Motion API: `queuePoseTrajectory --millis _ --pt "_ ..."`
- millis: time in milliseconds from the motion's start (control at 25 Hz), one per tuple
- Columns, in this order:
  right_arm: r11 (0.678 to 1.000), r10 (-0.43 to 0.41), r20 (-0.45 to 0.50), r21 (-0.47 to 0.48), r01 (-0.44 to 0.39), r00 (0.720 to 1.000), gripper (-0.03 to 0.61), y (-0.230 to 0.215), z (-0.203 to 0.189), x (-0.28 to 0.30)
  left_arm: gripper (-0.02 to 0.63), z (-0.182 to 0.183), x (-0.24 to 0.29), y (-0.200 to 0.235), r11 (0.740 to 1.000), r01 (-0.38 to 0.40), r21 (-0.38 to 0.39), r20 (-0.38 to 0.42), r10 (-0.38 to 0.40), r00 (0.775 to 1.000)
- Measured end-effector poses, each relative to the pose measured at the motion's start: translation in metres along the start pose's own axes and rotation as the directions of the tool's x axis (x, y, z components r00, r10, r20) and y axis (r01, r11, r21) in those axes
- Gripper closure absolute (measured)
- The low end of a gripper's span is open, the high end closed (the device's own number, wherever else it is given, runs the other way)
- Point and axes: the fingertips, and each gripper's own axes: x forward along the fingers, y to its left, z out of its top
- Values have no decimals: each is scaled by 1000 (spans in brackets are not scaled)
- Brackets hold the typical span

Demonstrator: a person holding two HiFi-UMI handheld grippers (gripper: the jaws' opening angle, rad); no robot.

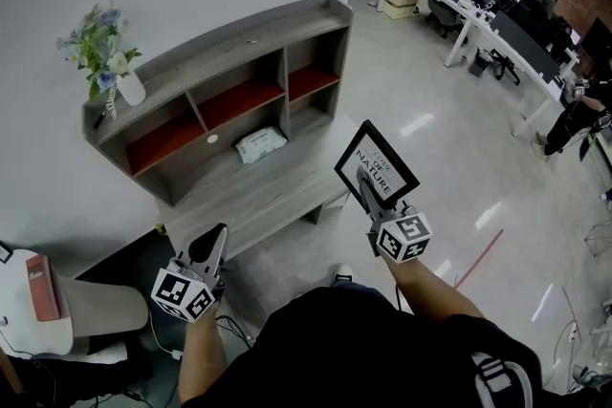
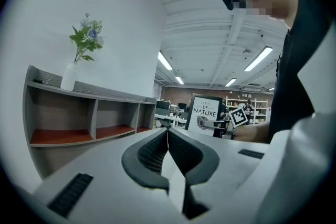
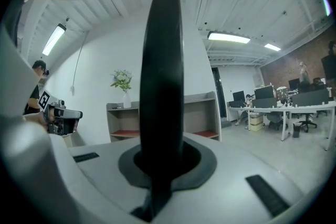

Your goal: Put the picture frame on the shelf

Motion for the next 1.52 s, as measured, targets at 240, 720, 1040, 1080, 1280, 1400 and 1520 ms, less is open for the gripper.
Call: queuePoseTrajectory --millis 240,720,1040,1080,1280,1400,1520 --pt "1000 -12 -4 14 12 1000 555 -10 -3 8 591 0 17 5 1000 22 17 -17 -22 1000" --pt "1000 -11 15 -7 11 1000 555 -60 10 32 591 11 64 8 1000 -12 15 -13 13 1000" --pt "1000 23 12 -12 -22 1000 555 -99 17 61 591 13 99 11 998 -65 15 -17 65 998" --pt "1000 28 9 -13 -28 1000 555 -103 17 64 591 14 103 12 997 -71 16 -17 71 997" --pt "999 46 -6 -19 -46 999 555 -124 15 80 591 13 126 12 996 -89 16 -21 89 996" --pt "998 53 -12 -21 -53 999 555 -137 15 85 591 12 140 11 995 -97 8 -20 97 995" --pt "998 56 -18 -23 -57 998 555 -149 16 90 591 15 150 9 995 -103 10 -14 103 995"
